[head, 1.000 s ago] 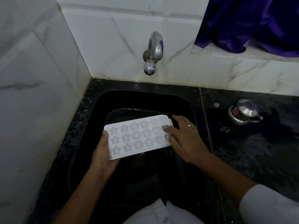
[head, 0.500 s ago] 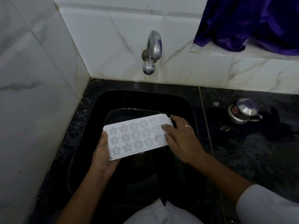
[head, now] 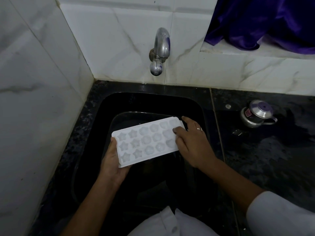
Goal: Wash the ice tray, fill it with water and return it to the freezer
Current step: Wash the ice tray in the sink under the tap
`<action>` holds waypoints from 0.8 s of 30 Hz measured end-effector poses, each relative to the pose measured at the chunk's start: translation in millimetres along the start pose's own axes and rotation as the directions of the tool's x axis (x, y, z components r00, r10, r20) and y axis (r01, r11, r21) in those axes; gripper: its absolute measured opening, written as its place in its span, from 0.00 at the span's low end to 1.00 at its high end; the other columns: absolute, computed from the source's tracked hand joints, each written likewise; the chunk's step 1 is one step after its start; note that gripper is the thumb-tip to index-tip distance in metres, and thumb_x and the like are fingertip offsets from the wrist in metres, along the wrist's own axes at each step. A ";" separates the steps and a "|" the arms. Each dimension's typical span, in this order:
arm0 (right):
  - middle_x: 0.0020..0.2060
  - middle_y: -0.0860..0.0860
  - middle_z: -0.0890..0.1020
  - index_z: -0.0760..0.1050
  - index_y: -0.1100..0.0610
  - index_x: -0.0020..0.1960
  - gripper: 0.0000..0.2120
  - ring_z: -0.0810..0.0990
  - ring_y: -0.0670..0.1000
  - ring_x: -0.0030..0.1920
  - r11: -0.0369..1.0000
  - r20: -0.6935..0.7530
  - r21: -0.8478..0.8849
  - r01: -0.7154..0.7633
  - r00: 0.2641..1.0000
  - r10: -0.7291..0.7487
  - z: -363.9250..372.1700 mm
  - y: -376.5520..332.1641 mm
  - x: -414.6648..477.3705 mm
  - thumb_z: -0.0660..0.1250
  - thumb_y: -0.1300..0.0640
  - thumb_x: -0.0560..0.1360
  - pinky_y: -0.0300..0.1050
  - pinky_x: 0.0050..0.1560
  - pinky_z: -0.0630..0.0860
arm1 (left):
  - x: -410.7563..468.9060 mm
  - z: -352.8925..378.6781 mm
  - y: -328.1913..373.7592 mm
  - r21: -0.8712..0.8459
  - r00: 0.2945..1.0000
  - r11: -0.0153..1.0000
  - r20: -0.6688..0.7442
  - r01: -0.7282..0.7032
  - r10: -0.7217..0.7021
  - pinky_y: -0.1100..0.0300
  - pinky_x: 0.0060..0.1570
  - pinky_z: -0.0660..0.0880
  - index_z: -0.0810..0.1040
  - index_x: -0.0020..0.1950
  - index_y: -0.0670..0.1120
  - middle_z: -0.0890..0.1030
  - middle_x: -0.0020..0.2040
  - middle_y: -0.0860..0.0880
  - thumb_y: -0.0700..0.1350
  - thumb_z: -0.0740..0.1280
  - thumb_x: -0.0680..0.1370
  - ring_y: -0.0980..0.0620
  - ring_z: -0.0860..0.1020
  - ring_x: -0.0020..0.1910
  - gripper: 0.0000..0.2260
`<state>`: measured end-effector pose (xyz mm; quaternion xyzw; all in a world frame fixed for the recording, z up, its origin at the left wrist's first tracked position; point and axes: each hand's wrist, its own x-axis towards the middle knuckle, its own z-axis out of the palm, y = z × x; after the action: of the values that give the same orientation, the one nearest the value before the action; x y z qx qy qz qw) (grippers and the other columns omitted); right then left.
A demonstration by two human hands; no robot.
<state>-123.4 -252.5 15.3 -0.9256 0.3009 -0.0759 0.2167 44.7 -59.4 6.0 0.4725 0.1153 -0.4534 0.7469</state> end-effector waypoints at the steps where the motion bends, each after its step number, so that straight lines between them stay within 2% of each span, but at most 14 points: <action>1: 0.77 0.58 0.66 0.78 0.50 0.67 0.22 0.63 0.60 0.76 1.000 0.012 -0.014 0.016 1.000 -0.016 0.4 1.0 -1.4 0.53 0.46 0.80 0.63 0.71 0.67 | -0.2 0.3 2.2 -0.003 1.000 1.000 0.004 -0.008 0.008 0.46 0.41 0.86 0.79 0.68 0.43 0.85 0.62 0.41 0.61 0.53 0.86 0.42 0.87 0.55 0.26; 3: 0.77 0.58 0.66 0.77 0.47 0.69 0.22 0.63 0.60 0.76 0.996 0.035 -0.066 0.060 0.998 -0.058 -2.6 5.6 -4.2 0.54 0.45 0.81 0.64 0.71 0.66 | 0.9 -0.7 4.9 0.013 1.000 1.000 0.015 -0.028 0.027 0.48 0.41 0.85 0.79 0.68 0.43 0.85 0.63 0.41 0.61 0.52 0.86 0.42 0.87 0.55 0.26; 6: 0.77 0.58 0.66 0.78 0.47 0.66 0.21 0.64 0.61 0.76 0.992 0.030 -0.114 0.060 0.998 -0.057 -12.0 9.3 1.2 0.55 0.44 0.80 0.64 0.70 0.66 | 1.4 -2.6 5.0 0.022 0.999 0.999 0.009 -0.032 0.032 0.49 0.43 0.85 0.79 0.69 0.44 0.85 0.64 0.41 0.60 0.52 0.87 0.43 0.87 0.57 0.26; 9: 0.77 0.58 0.66 0.78 0.49 0.65 0.20 0.64 0.62 0.76 0.994 0.003 -0.105 0.037 0.999 -0.037 -7.3 3.7 1.0 0.55 0.46 0.80 0.64 0.71 0.66 | 0.6 0.5 1.2 0.021 0.999 0.999 0.022 -0.025 0.025 0.49 0.40 0.85 0.80 0.66 0.44 0.87 0.60 0.42 0.60 0.51 0.87 0.43 0.88 0.53 0.26; 13: 0.76 0.59 0.68 0.79 0.53 0.65 0.24 0.65 0.61 0.75 0.997 0.017 -0.057 0.043 0.999 -0.042 1.8 -1.2 -4.9 0.52 0.46 0.79 0.65 0.71 0.68 | -0.6 -3.5 -1.4 0.032 1.000 0.999 0.004 -0.018 0.018 0.50 0.45 0.86 0.81 0.65 0.44 0.86 0.62 0.41 0.61 0.52 0.87 0.44 0.87 0.55 0.26; 16: 0.75 0.59 0.68 0.79 0.53 0.63 0.22 0.66 0.61 0.74 1.000 -0.011 0.015 0.002 1.000 -0.001 0.2 -2.3 1.0 0.53 0.47 0.79 0.62 0.70 0.69 | 0.1 -3.1 -3.0 0.039 1.000 0.999 0.011 -0.017 0.016 0.50 0.47 0.86 0.86 0.61 0.45 0.86 0.61 0.42 0.61 0.52 0.87 0.44 0.87 0.54 0.28; 18: 0.76 0.59 0.67 0.78 0.52 0.66 0.22 0.65 0.60 0.74 1.000 0.005 0.025 0.014 1.000 -0.015 1.9 -2.0 -0.2 0.53 0.46 0.80 0.63 0.70 0.69 | 1.4 -2.5 0.1 0.028 1.000 0.999 0.017 -0.023 0.023 0.49 0.44 0.86 0.88 0.58 0.45 0.87 0.60 0.42 0.61 0.52 0.86 0.44 0.88 0.54 0.28; 21: 0.77 0.58 0.66 0.76 0.47 0.70 0.22 0.63 0.60 0.76 0.996 0.050 -0.051 0.069 0.997 -0.066 -3.3 4.7 -4.6 0.54 0.44 0.81 0.65 0.72 0.65 | 4.4 -7.8 3.6 0.026 1.000 0.999 0.017 -0.025 0.025 0.49 0.44 0.86 0.80 0.69 0.44 0.85 0.63 0.41 0.61 0.53 0.86 0.43 0.86 0.57 0.27; 24: 0.77 0.58 0.67 0.78 0.47 0.66 0.20 0.63 0.61 0.77 0.993 0.019 -0.092 0.070 0.997 -0.068 -11.6 7.2 0.5 0.55 0.45 0.80 0.65 0.72 0.64 | 7.3 -13.1 1.1 0.021 1.000 1.000 -0.025 -0.012 0.012 0.49 0.47 0.86 0.77 0.72 0.43 0.84 0.66 0.41 0.62 0.54 0.86 0.42 0.85 0.60 0.28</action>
<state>-130.0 -262.1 22.5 -0.9450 0.2702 -0.0618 0.1734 53.0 -52.7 -4.6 0.4867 0.1172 -0.4441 0.7431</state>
